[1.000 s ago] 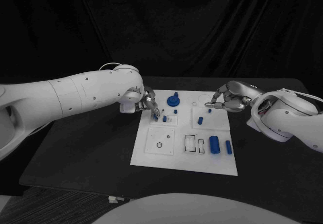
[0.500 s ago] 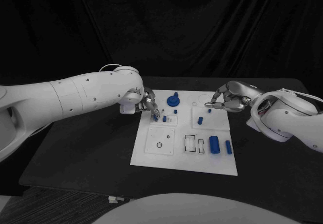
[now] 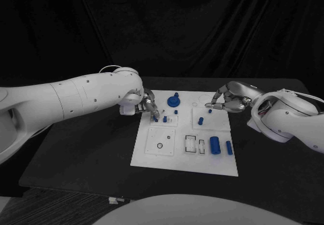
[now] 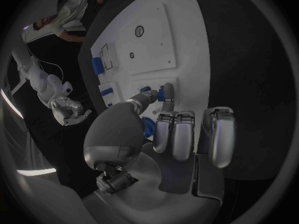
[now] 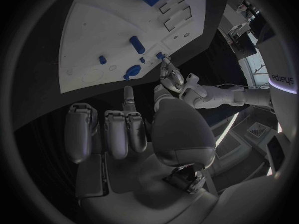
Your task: Assemble the parts on the task board
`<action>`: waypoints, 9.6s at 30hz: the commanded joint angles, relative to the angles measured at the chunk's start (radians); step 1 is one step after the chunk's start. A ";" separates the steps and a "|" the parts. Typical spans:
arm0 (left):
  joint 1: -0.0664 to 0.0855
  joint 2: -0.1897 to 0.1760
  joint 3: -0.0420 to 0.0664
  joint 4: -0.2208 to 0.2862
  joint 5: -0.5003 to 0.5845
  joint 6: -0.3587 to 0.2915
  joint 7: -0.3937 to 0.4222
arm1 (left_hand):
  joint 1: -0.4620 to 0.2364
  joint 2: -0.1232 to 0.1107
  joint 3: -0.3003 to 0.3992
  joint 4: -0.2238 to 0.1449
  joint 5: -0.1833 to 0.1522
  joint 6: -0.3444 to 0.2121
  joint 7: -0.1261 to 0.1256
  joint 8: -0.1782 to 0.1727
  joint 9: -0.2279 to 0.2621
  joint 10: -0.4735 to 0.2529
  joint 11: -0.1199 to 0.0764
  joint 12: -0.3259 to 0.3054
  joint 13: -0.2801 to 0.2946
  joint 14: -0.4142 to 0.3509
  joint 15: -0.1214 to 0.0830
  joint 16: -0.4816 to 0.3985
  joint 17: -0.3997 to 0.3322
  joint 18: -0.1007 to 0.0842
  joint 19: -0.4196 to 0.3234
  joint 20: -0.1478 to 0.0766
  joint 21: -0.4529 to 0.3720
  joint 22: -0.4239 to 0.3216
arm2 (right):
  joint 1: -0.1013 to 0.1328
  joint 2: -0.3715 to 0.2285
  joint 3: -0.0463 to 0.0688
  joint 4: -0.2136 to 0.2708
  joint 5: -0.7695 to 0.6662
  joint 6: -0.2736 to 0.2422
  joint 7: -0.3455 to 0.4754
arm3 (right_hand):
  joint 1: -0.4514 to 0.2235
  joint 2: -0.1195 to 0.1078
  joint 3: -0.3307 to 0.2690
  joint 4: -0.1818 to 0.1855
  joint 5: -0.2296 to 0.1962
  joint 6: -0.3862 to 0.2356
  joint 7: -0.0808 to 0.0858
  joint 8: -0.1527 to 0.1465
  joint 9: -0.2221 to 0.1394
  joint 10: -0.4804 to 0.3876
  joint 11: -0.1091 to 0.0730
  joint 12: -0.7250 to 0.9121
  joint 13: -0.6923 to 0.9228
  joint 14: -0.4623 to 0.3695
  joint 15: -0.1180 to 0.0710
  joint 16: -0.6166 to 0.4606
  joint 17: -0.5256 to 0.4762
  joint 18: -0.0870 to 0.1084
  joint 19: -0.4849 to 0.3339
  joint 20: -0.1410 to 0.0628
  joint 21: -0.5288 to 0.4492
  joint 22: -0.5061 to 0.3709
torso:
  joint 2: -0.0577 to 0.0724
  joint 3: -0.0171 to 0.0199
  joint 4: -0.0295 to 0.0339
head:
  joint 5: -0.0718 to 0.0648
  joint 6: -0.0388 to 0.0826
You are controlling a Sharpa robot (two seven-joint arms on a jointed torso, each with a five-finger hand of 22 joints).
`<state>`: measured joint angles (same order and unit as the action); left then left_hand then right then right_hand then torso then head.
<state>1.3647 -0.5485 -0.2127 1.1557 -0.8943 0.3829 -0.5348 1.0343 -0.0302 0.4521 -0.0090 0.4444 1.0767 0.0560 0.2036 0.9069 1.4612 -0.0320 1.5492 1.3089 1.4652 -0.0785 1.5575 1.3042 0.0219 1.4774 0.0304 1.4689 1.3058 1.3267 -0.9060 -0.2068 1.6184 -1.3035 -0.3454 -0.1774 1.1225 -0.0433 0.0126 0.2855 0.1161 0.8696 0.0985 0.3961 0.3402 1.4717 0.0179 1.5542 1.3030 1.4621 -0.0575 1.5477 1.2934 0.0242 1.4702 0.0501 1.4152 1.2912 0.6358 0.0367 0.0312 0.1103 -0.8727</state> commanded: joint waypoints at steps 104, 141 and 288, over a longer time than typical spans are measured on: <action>-0.022 0.023 0.001 -0.037 0.007 0.028 0.015 | -0.061 0.070 -0.339 0.207 -0.384 -0.166 -0.019 0.276 0.334 0.110 0.002 0.022 0.262 0.106 0.001 0.013 0.267 0.012 0.026 0.006 -0.044 0.220 | -0.011 0.004 0.001 -0.005 -0.002 0.024 -0.020 | 0.032 0.014 0.015 -0.007 0.020 -0.016 -0.005 0.019 0.016 0.099 0.000 0.017 0.268 0.093 0.007 -0.018 0.207 0.023 0.023 0.008 -0.022 0.216 | 0.000 0.0006 -0.0002 | 0.000 0.000; -0.022 0.010 0.001 -0.019 -0.048 0.015 0.025 | -0.058 0.073 -0.372 0.224 -0.386 -0.066 -0.044 0.434 0.433 0.110 -0.017 0.022 0.262 0.106 -0.013 0.013 0.267 0.011 0.030 -0.006 -0.038 0.222 | -0.011 0.006 0.001 -0.007 -0.002 0.026 -0.022 | 0.032 0.014 0.015 -0.007 0.020 -0.016 -0.005 0.019 0.016 0.099 0.000 0.017 0.268 0.093 0.007 -0.018 0.207 0.023 0.023 0.008 -0.022 0.216 | -0.001 0.0008 0.0006 | -0.001 0.000; -0.089 0.126 0.001 -0.131 -0.919 -0.546 0.798 | 0.356 -0.099 -0.069 0.090 -0.323 -0.083 -0.019 -0.115 -0.720 -0.513 0.036 -1.324 -1.189 -0.054 0.022 -0.238 -0.216 0.015 0.018 0.030 -0.049 0.217 | -0.014 -0.058 0.001 0.083 -0.043 -0.101 0.059 | 0.090 0.011 0.005 -0.020 0.066 -0.005 -0.007 0.031 0.018 0.099 -0.002 0.017 0.268 0.095 0.006 -0.015 0.211 0.021 0.027 0.007 -0.018 0.219 | 0.006 -0.0083 -0.0005 | -0.027 0.000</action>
<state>1.2780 -0.4267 -0.2123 1.0270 -1.8119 -0.1542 0.2548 1.3989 -0.1366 0.3495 0.0880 0.1025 0.9820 0.0348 0.0756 0.1972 0.9452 0.0057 0.2420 0.1318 1.3977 -0.0533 1.3242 1.0992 0.0376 1.4609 0.0692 1.4093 1.3058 1.3149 -0.9634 -0.2066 1.7005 -1.3416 -0.4464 -0.1121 1.2027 -0.0341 0.0246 0.2727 0.1666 0.8593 0.0949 0.4077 0.3432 1.4717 0.0179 1.5542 1.3030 1.4621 -0.0575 1.5373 1.2934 0.0242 1.4702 0.0501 1.4151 1.2912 0.6412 0.0288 0.0313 0.0822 -0.8728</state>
